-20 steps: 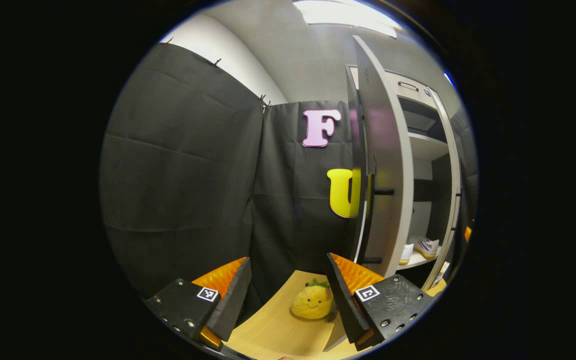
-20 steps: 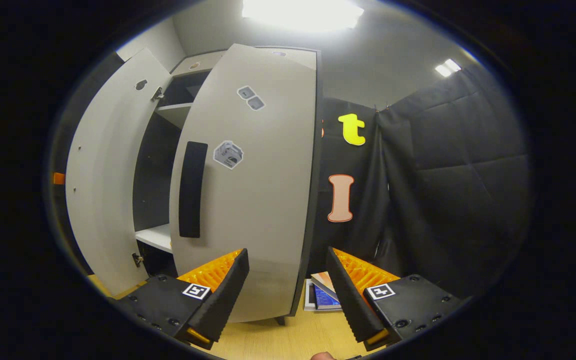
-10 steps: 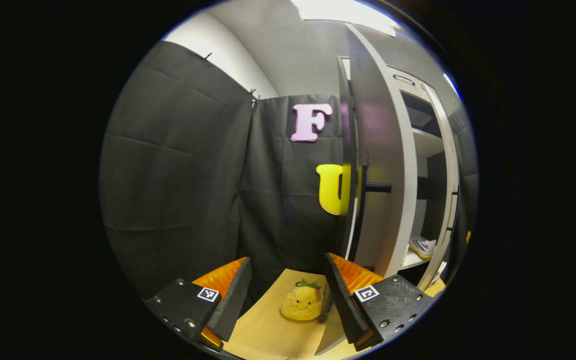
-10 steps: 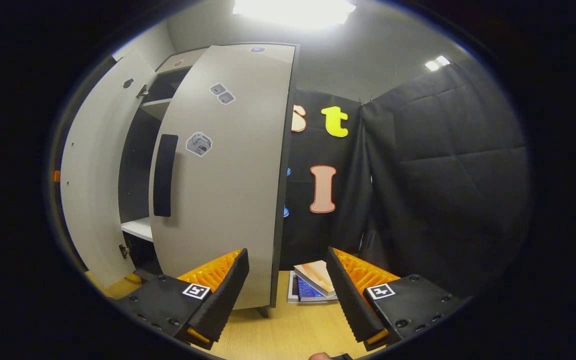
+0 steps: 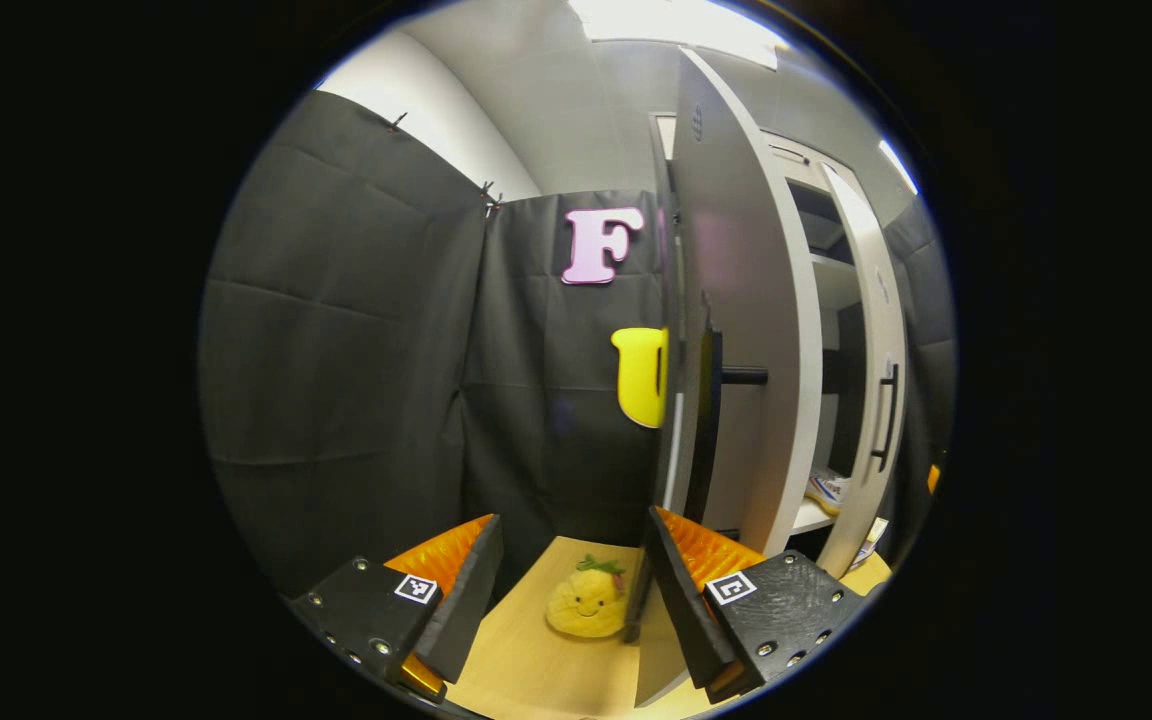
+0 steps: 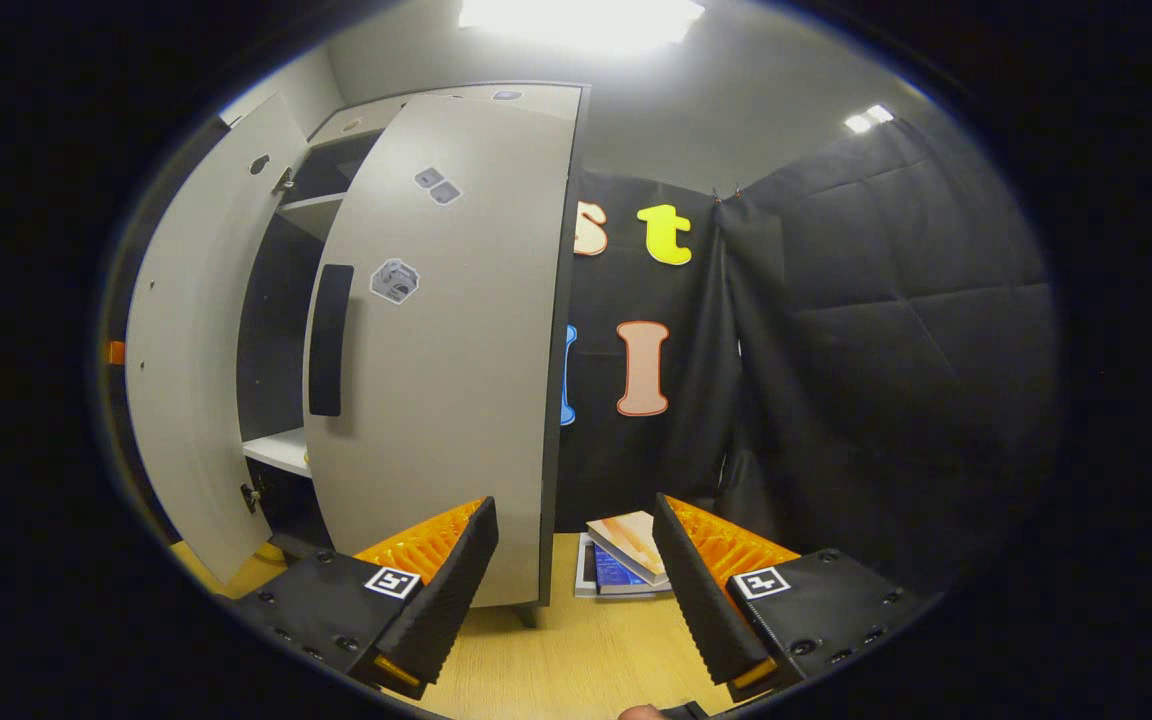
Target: Grab one shoe with the right hand and put it into the shoe cabinet, grab the other shoe with the left hand and put it into the shoe cabinet; then close the right door with the right hand and the left door with the left hand.
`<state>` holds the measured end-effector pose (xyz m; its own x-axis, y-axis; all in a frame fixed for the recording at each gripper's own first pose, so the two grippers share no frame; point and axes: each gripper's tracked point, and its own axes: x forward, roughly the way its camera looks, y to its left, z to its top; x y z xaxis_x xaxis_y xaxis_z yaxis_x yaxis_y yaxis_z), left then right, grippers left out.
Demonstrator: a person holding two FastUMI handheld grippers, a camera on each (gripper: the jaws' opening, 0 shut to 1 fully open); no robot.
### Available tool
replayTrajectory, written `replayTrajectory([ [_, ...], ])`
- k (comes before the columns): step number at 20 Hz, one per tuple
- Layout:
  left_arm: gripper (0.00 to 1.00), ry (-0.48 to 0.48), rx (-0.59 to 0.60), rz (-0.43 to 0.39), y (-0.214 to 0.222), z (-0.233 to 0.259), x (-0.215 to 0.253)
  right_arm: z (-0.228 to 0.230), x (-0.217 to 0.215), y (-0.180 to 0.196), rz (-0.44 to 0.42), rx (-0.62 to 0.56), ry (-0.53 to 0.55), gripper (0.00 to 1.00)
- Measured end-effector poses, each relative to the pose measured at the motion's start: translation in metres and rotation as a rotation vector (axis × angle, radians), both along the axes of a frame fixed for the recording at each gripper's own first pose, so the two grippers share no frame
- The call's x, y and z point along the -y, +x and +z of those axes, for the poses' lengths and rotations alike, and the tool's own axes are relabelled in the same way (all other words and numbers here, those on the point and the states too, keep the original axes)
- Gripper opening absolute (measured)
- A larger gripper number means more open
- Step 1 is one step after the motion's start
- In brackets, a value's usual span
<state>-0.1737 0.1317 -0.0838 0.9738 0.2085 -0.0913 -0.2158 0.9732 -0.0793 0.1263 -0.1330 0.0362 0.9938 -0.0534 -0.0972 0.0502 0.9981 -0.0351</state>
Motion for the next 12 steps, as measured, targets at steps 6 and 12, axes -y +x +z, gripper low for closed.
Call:
replayTrajectory([
  [6,0.8,0.01,0.019,-0.043,-0.001,0.002,0.033,-0.004,0.003,-0.005,-0.003,-0.015,-0.001,0.97],
  [12,0.8,-0.024,0.024,-0.115,0.01,0.003,0.061,-0.002,0.003,-0.004,-0.007,-0.012,-0.01,0.98],
])
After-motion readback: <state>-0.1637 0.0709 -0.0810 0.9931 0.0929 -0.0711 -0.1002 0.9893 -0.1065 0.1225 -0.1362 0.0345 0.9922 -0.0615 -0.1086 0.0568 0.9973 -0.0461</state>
